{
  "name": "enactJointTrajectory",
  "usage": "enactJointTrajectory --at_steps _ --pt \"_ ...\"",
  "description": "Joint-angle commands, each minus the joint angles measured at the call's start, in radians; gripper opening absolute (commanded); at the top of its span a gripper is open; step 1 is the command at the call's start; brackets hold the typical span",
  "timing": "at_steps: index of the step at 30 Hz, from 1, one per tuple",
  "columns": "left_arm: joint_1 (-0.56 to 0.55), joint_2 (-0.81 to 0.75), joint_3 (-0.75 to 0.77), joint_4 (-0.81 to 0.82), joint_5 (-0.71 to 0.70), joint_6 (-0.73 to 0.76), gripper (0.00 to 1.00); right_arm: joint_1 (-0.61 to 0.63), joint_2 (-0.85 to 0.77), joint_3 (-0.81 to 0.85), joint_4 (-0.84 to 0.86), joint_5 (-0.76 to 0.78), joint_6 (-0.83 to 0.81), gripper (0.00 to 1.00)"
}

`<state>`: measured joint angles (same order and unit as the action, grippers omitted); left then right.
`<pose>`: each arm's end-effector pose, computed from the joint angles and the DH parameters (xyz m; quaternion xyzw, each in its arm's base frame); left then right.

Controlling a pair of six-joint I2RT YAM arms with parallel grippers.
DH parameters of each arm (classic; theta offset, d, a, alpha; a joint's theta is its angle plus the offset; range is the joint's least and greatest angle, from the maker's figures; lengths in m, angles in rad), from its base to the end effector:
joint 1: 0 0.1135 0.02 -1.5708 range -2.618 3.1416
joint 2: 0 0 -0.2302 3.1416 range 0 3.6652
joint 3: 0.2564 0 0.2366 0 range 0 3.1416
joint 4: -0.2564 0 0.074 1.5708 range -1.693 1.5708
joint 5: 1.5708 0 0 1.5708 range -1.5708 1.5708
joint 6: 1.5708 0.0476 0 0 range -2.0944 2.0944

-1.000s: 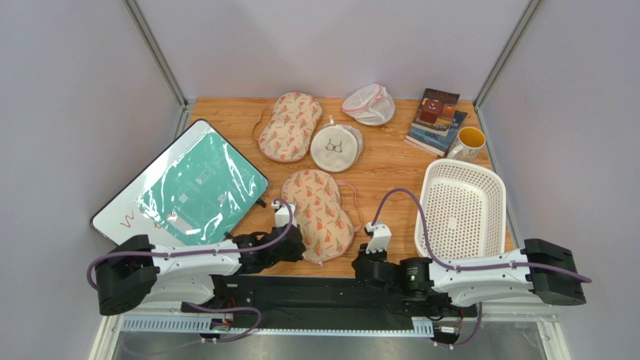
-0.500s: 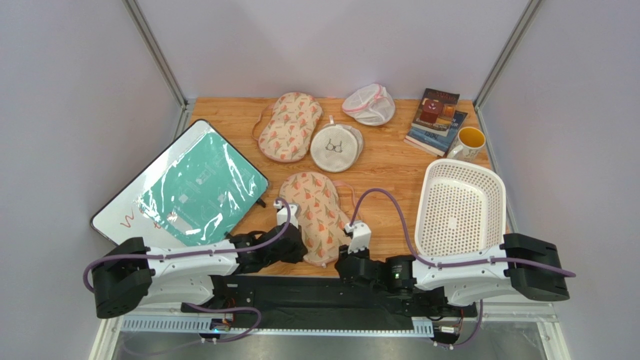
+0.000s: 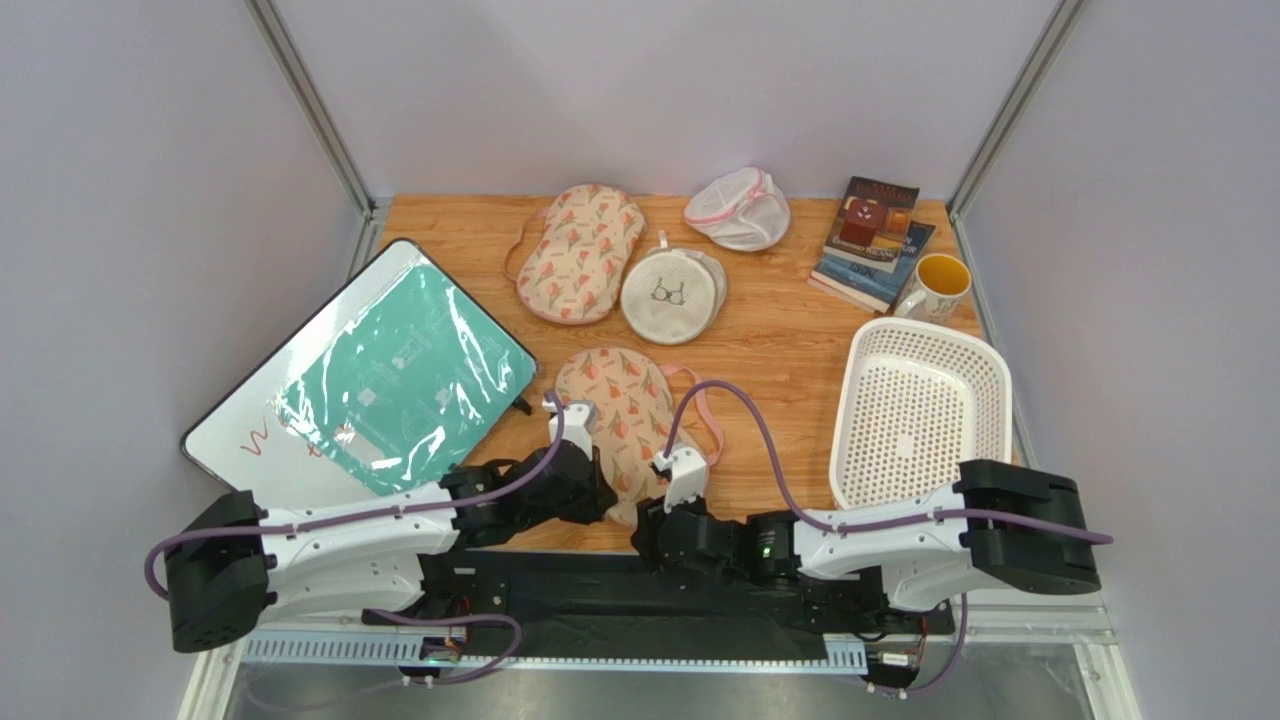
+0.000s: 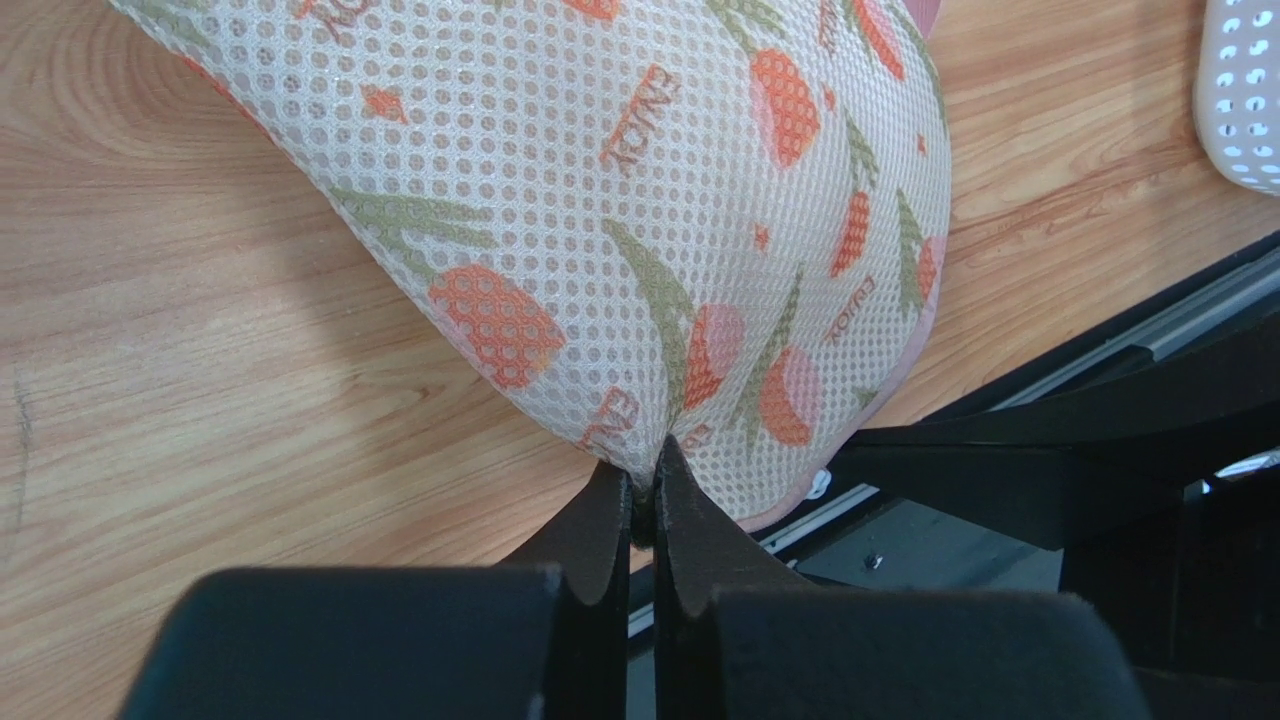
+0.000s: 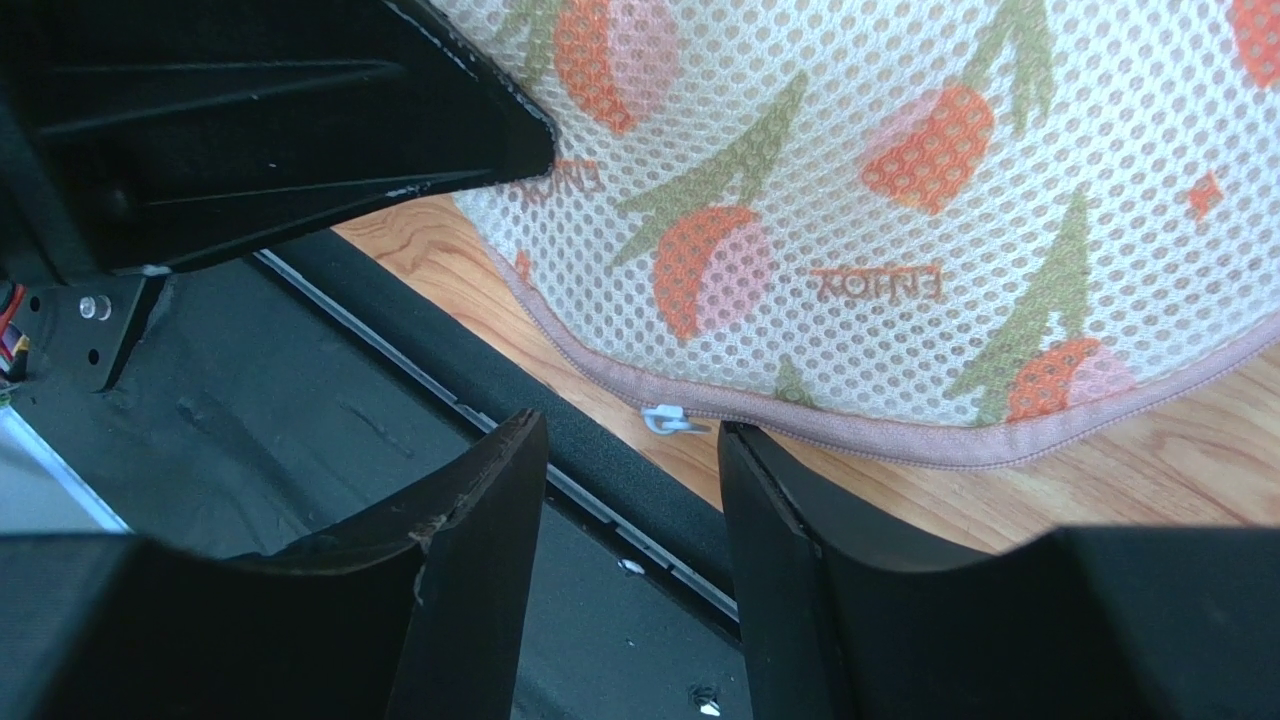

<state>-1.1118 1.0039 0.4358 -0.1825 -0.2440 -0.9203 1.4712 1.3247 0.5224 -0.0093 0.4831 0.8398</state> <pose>0.1031 -0.1827 0.1532 0.0387 0.9107 -0.2776 0.3033 0.0465 0.2427 0.1297 -0.1957 0.8848 0.2396 0.3485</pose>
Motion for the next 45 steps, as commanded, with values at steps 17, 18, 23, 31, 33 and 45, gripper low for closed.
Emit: enactJointTrajectory --at_steps 17,18,23,31,33,45 --pt "0.001 -0.037 0.037 -0.025 0.017 0.023 0.0 -0.052 0.033 -0.03 0.17 -0.015 -0.07 0.27" --pt "0.001 -0.037 0.037 -0.025 0.017 0.023 0.0 -0.051 0.03 -0.032 0.169 -0.015 -0.068 0.14" --pt "0.001 -0.037 0.035 -0.026 0.014 0.026 0.0 -0.052 0.022 -0.036 0.166 -0.008 -0.071 0.0" --pt "0.01 -0.033 0.031 -0.046 -0.011 0.035 0.0 -0.052 0.008 -0.038 0.103 0.02 -0.054 0.0" --pt "0.026 -0.036 0.023 -0.052 -0.011 0.035 0.0 -0.052 -0.004 -0.047 0.083 0.026 -0.045 0.0" --pt "0.076 -0.059 -0.014 -0.055 0.009 0.066 0.0 -0.075 -0.156 -0.162 0.031 0.072 -0.01 0.0"
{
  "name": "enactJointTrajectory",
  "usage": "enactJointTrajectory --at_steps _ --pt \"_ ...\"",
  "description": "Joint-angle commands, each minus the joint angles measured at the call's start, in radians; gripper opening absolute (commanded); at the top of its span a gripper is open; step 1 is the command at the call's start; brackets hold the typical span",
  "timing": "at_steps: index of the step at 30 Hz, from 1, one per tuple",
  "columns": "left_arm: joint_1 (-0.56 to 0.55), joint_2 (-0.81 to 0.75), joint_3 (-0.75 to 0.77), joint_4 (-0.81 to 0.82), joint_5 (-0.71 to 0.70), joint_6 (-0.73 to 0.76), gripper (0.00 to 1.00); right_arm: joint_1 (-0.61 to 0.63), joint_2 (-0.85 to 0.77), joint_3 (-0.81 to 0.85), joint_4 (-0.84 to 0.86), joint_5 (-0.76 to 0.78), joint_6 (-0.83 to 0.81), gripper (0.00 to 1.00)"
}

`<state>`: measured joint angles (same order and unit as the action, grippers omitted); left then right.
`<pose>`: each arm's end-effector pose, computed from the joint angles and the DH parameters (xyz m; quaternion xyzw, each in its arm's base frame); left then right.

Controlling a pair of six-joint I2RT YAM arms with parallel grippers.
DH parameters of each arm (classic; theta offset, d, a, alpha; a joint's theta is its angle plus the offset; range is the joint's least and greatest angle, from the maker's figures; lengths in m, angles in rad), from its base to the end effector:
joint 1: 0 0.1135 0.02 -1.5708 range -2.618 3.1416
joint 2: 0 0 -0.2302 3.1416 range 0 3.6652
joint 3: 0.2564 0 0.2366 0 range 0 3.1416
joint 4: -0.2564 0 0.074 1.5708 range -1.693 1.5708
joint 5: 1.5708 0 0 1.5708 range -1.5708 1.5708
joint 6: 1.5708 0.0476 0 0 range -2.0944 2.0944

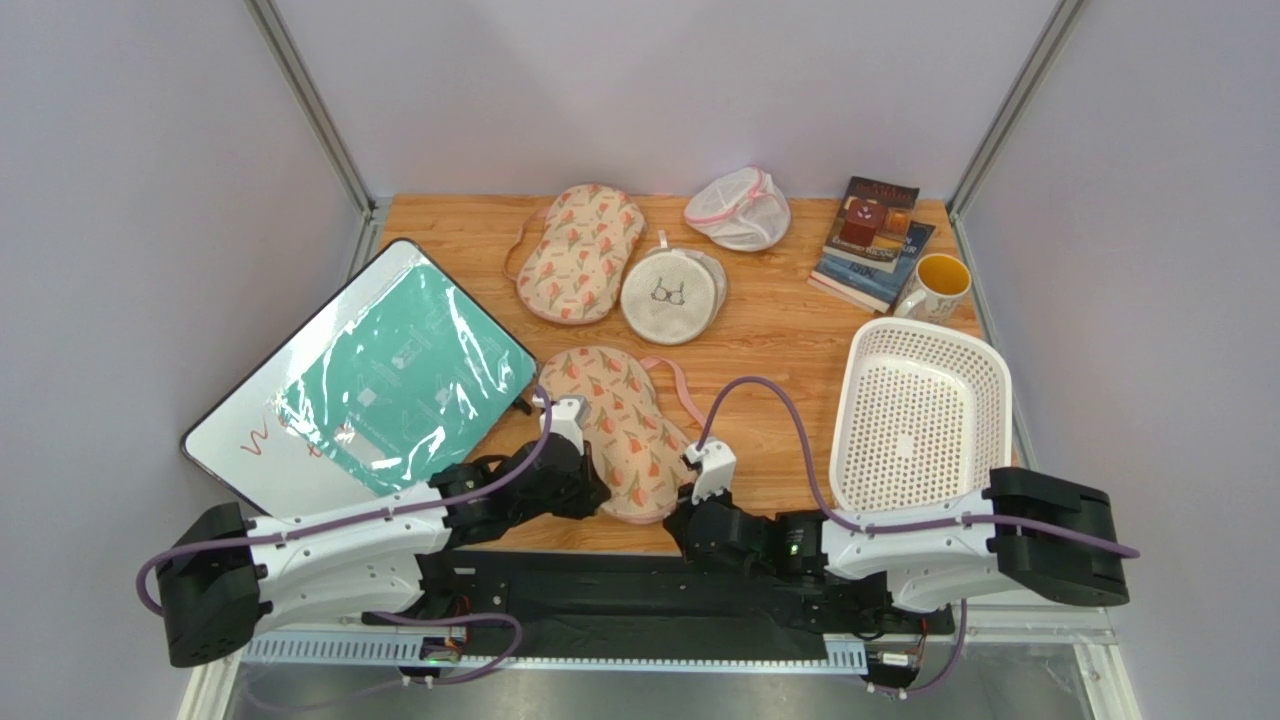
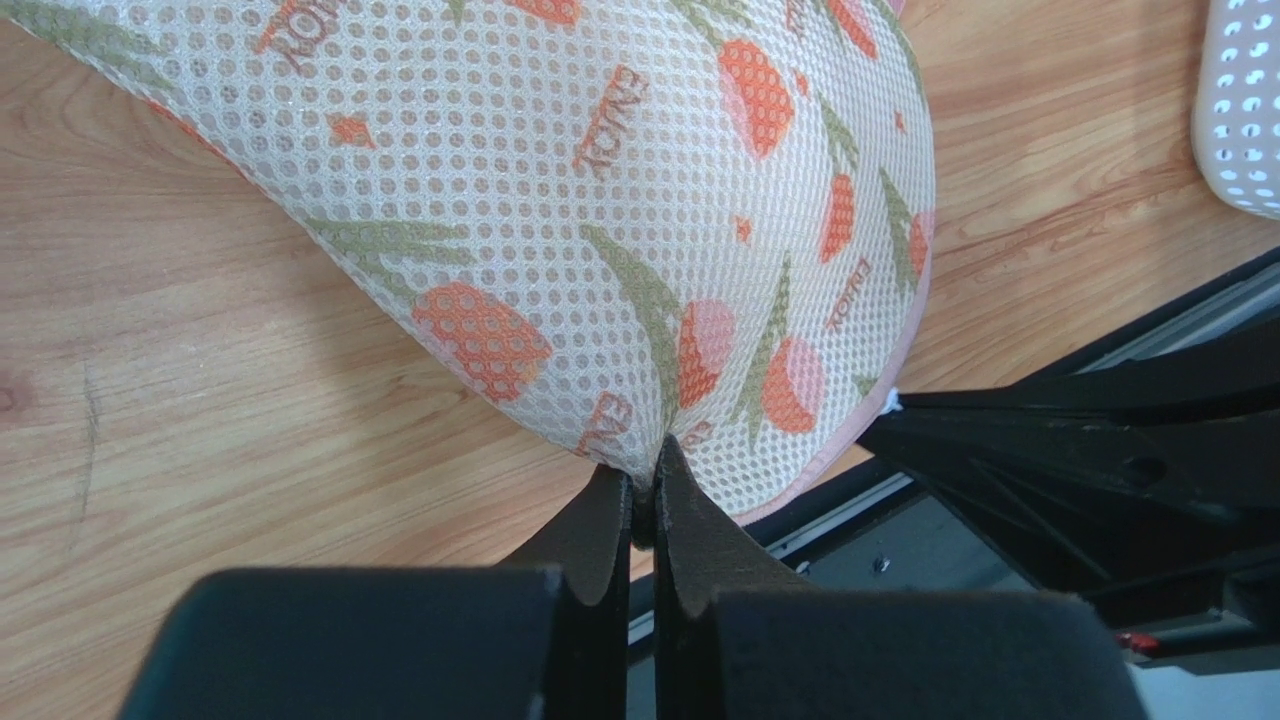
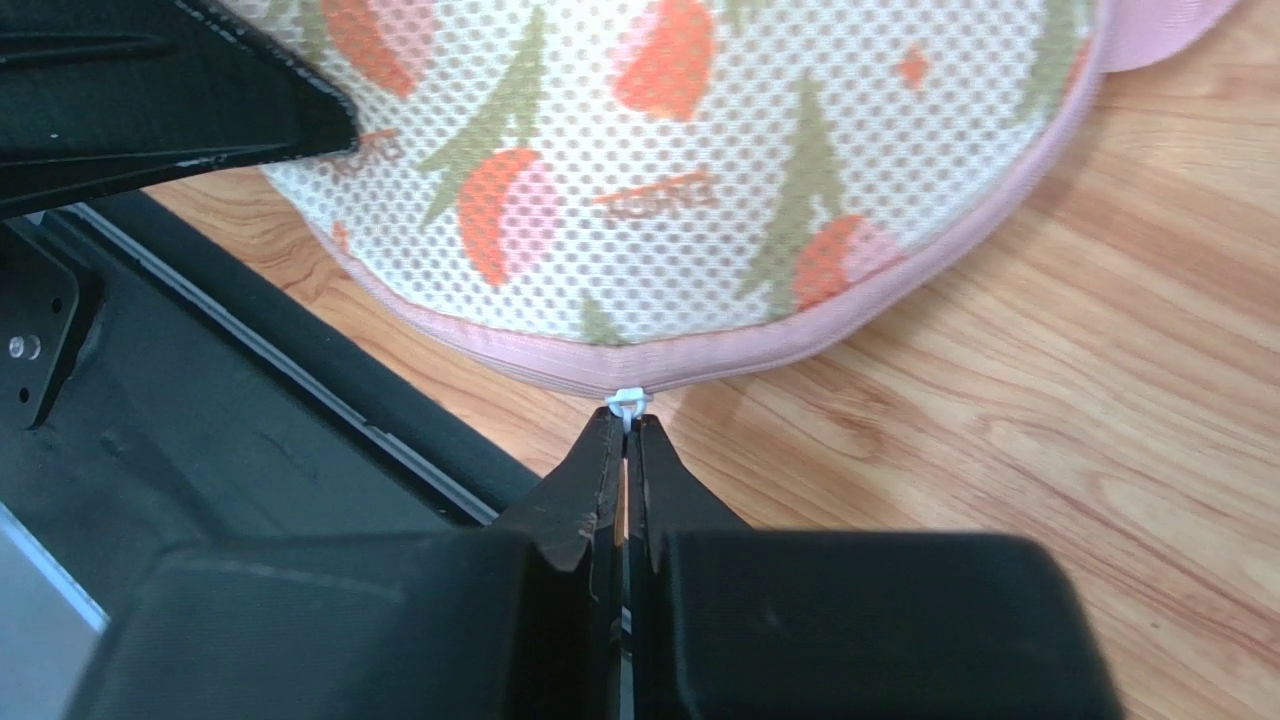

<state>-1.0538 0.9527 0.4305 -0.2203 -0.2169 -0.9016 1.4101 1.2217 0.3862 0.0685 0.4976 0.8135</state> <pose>0.1096 -0.1720 0.1575 0.0258 0.9108 -0.2763 0.3058 0.0581 0.2162 0.1199 -0.1701 0.8809 0.2395 0.3711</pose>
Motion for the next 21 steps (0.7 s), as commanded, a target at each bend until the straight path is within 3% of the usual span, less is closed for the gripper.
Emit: enactJointTrajectory --at_steps 1,7,8,11,12,14,21 --pt "0.021 -0.003 -0.009 -0.017 -0.013 0.05 0.0 -0.016 -0.062 -0.029 -0.052 0.059 0.019 0.0" --pt "0.029 0.037 -0.003 0.009 0.013 0.072 0.02 -0.017 -0.108 -0.037 -0.094 0.058 0.021 0.0" --pt "0.029 0.043 0.005 -0.002 0.017 0.075 0.29 -0.017 -0.11 -0.033 -0.101 0.055 0.019 0.0" --pt "0.029 0.058 0.037 -0.033 0.034 0.07 0.76 -0.017 -0.097 -0.014 -0.102 0.044 0.019 0.0" --pt "0.028 0.057 0.042 -0.033 0.042 0.063 0.79 -0.016 -0.088 -0.001 -0.102 0.038 0.019 0.0" --pt "0.017 0.049 0.036 -0.022 0.063 0.032 0.96 -0.016 -0.076 0.013 -0.101 0.038 0.021 0.0" --pt "-0.124 0.043 0.045 0.018 -0.008 -0.06 0.98 -0.01 -0.007 0.054 -0.078 0.006 0.039 0.0"
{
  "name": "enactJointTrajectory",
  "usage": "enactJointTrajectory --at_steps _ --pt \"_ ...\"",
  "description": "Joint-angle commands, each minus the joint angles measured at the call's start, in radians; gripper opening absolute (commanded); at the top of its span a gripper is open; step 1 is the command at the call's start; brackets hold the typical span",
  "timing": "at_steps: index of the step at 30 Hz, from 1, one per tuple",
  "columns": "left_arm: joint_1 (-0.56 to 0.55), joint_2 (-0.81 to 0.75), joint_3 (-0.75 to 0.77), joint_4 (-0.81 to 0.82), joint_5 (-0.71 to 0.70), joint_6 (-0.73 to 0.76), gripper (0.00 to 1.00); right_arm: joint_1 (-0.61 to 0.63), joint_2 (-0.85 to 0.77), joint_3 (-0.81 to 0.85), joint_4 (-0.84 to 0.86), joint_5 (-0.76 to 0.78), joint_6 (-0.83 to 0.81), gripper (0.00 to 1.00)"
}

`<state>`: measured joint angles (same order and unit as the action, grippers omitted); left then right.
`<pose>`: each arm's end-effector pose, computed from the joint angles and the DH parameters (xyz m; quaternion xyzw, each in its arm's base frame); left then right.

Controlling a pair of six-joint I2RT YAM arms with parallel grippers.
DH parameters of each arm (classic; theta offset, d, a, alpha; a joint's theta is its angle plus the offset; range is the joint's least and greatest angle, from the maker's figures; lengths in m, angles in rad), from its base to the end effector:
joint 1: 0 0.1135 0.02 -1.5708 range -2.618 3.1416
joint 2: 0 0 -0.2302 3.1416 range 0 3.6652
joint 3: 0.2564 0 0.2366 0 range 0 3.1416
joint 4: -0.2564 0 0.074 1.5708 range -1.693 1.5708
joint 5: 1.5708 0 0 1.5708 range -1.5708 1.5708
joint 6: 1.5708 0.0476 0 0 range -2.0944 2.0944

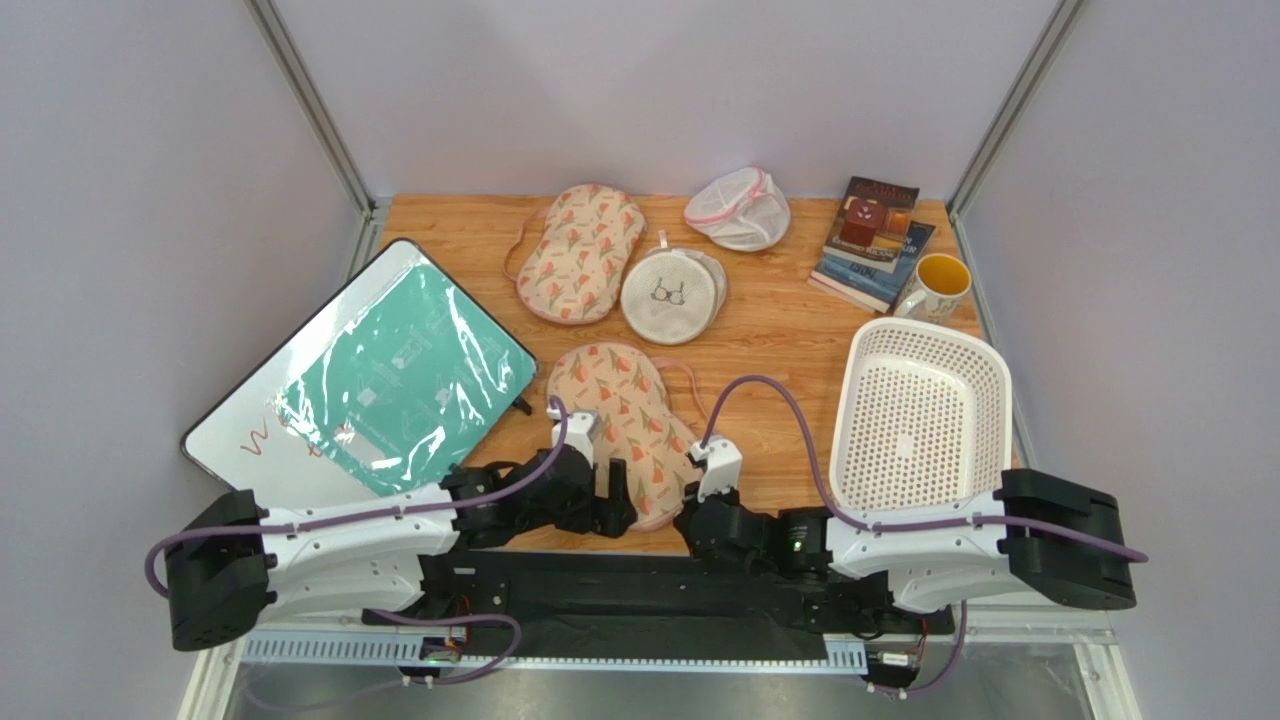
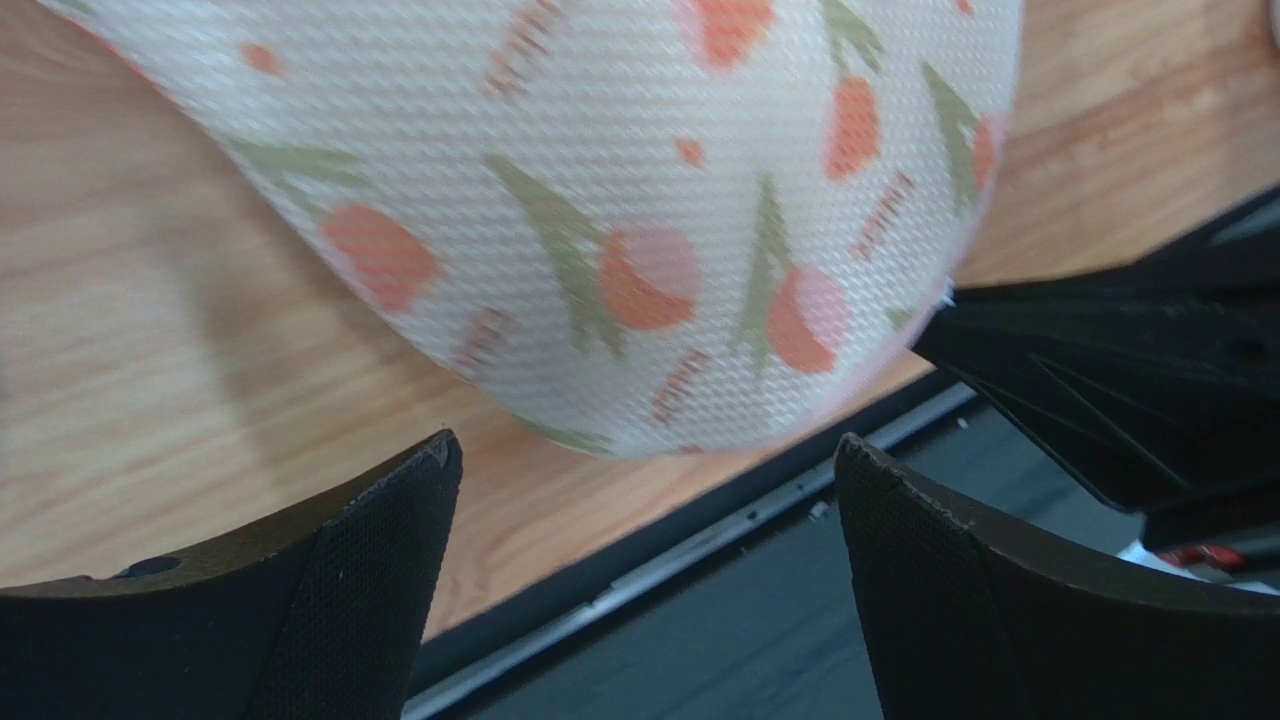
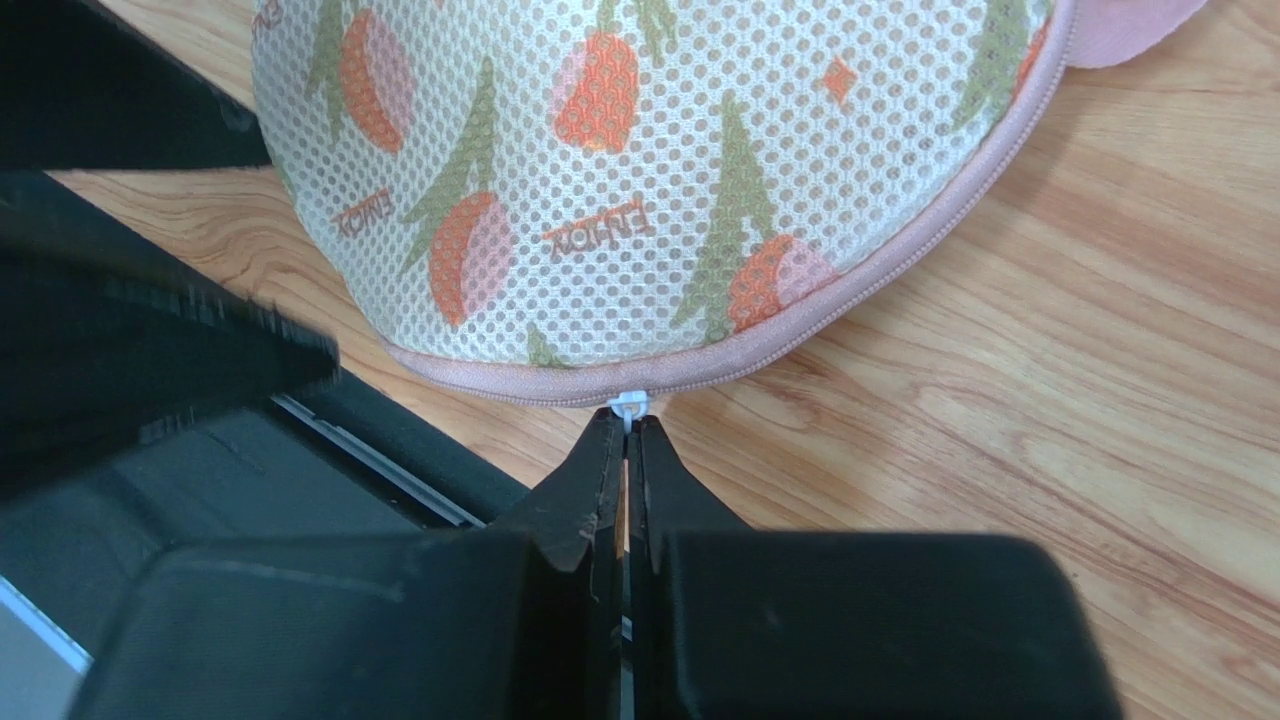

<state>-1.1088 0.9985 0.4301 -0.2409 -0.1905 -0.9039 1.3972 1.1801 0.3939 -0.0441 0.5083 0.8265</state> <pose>0.0989 -0.1784 0.1470 0.0594 0.9229 -0.2653 0.2725 0.0599 0.2072 0.1215 -0.1667 0.8914 0.2101 0.3653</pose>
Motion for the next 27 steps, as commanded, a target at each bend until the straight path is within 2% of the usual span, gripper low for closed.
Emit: enactJointTrajectory --at_steps 1,6,15,21,27 --pt "-0.089 0.0 0.051 0.034 -0.074 -0.064 0.98 0.006 0.041 0.054 0.035 -0.005 0.036 0.0" --pt "-0.14 0.034 0.087 0.046 -0.099 -0.012 0.97 0.016 0.079 0.074 0.036 -0.014 0.042 0.0" --pt "-0.168 0.159 0.125 0.141 -0.115 0.287 0.91 0.016 0.062 0.068 0.076 -0.037 0.056 0.0" --pt "-0.166 0.184 0.084 0.235 -0.108 0.411 0.89 0.016 0.033 0.06 0.072 -0.047 0.057 0.0" --pt "-0.167 0.195 0.05 0.299 -0.122 0.453 0.7 0.016 0.032 0.056 0.076 -0.063 0.062 0.0"
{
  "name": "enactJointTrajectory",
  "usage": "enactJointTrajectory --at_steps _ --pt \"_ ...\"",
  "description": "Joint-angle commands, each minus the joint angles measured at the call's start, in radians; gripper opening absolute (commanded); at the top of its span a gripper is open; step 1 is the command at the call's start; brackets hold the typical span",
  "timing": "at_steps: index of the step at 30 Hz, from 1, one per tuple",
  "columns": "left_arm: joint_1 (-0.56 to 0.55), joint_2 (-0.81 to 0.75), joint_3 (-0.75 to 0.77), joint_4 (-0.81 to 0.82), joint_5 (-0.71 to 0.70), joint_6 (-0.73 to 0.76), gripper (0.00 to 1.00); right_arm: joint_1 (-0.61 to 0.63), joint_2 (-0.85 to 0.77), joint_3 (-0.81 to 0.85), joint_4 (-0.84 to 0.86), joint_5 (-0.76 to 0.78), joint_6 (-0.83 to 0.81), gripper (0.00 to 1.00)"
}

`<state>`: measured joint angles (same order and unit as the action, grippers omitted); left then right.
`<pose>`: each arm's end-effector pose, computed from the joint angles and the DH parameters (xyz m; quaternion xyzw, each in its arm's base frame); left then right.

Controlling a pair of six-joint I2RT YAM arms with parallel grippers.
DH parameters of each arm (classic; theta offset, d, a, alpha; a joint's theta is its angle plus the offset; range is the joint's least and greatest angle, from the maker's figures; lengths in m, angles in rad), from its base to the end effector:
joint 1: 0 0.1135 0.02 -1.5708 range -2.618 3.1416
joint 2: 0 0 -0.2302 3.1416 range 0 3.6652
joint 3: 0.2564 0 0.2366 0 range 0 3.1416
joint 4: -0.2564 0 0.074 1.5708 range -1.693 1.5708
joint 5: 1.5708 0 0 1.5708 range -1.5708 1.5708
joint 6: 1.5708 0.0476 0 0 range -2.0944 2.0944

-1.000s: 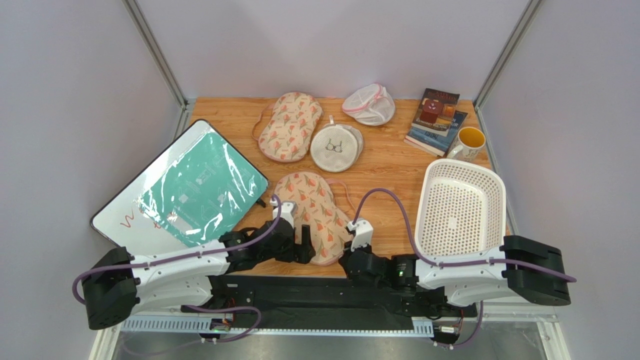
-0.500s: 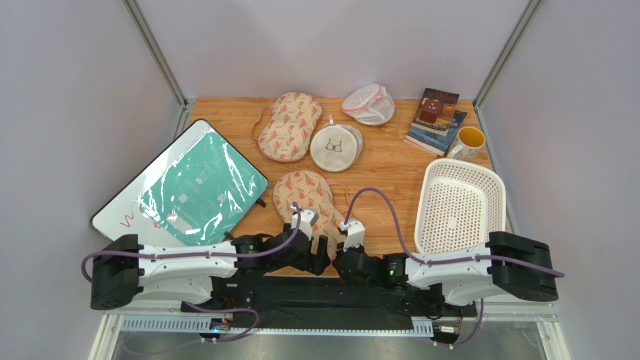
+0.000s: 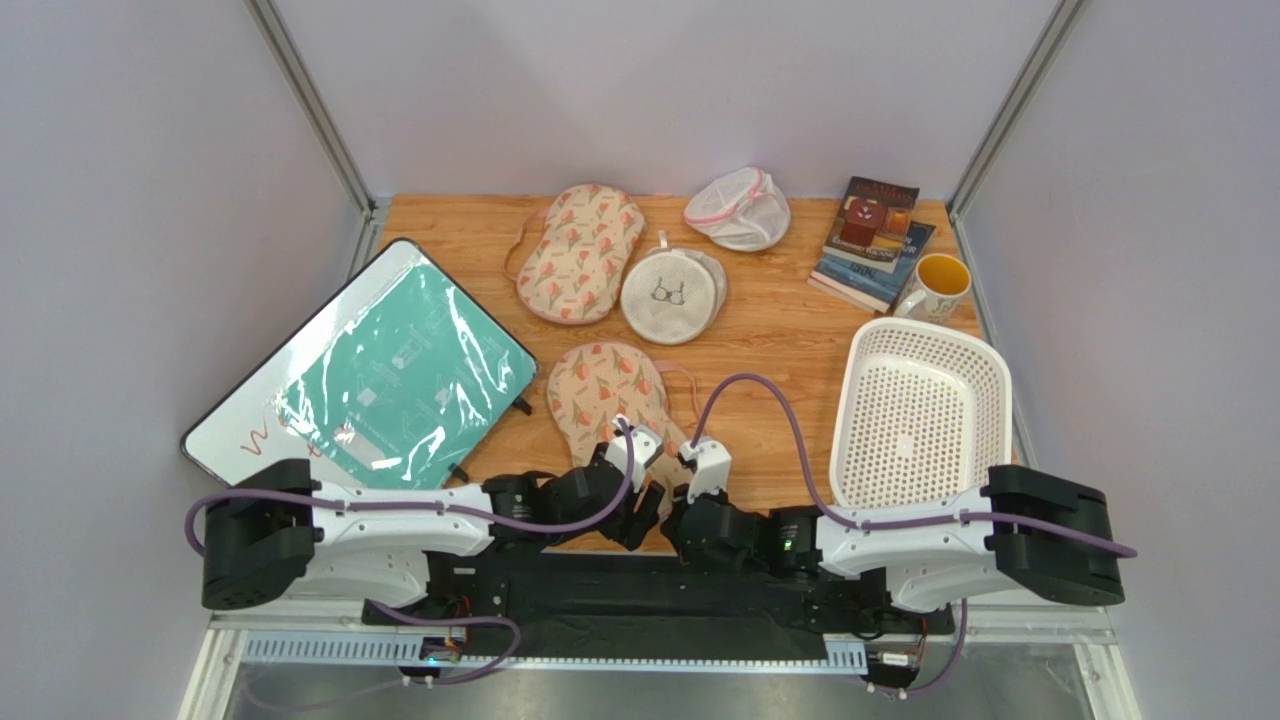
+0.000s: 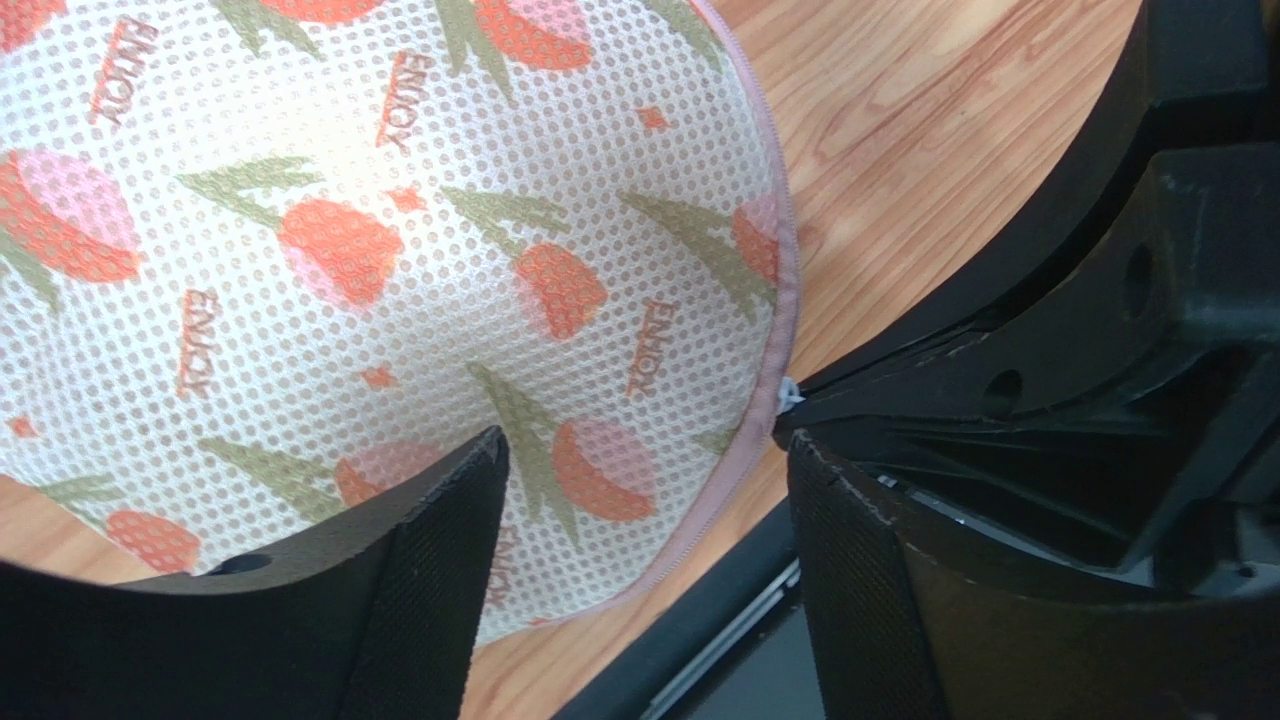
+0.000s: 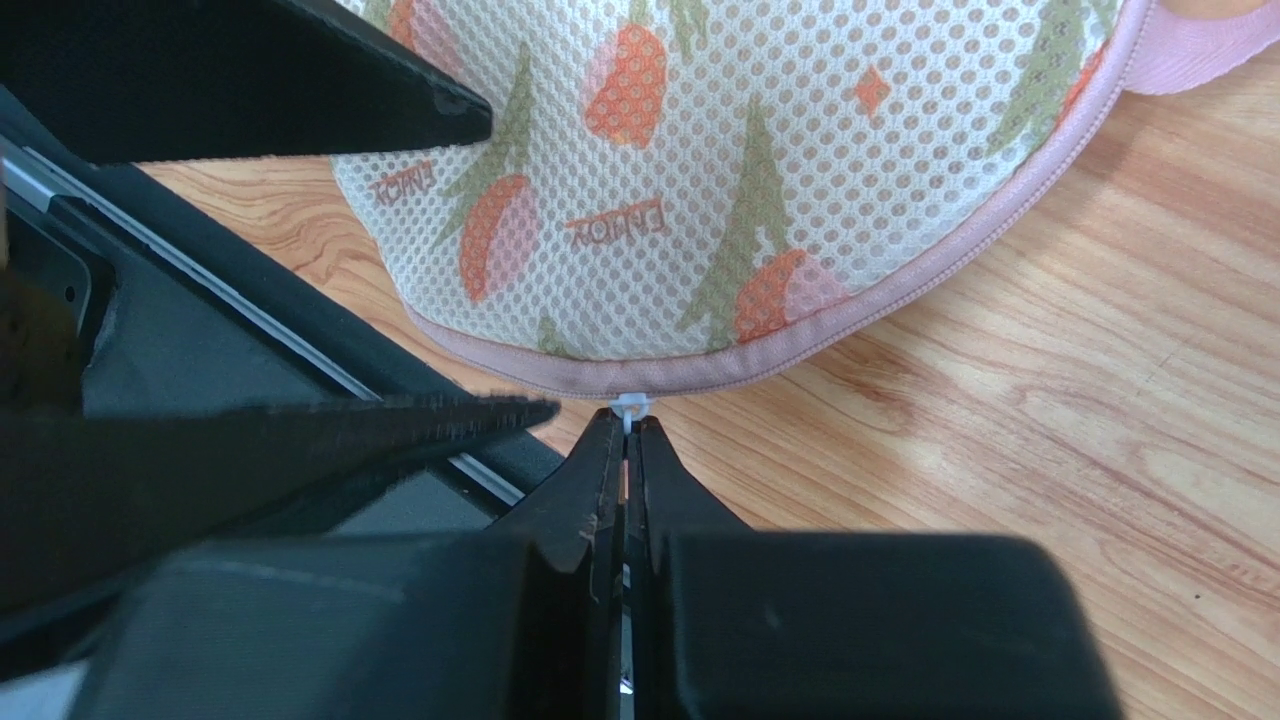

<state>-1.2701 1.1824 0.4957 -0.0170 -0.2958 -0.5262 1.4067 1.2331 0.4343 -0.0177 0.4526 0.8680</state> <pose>0.0840 -0.2242 0.1505 0.2685 0.8587 -0.2417 0.3635 0.0575 0.2199 0.1234 -0.1614 0.8953 0.2381 0.3400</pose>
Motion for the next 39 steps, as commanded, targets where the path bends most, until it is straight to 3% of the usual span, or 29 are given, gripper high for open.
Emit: enactJointTrajectory --at_steps 1,16,23,31,39 --pt "-0.006 0.017 -0.022 0.083 -0.016 0.078 0.69 0.006 -0.024 0.015 0.051 -0.008 0.02 0.0" --pt "-0.006 0.118 -0.049 0.146 0.012 0.052 0.63 0.006 -0.029 0.02 0.042 -0.009 0.02 0.0" --pt "-0.012 0.08 -0.055 0.143 0.041 0.051 0.75 0.006 -0.021 0.018 0.033 0.0 0.023 0.0" --pt "-0.014 -0.055 -0.091 0.124 0.106 0.087 0.77 0.006 -0.034 0.018 0.022 0.015 0.022 0.0" --pt "-0.023 0.025 -0.082 0.1 0.073 0.077 0.75 0.006 -0.044 0.021 0.021 0.009 0.019 0.0"
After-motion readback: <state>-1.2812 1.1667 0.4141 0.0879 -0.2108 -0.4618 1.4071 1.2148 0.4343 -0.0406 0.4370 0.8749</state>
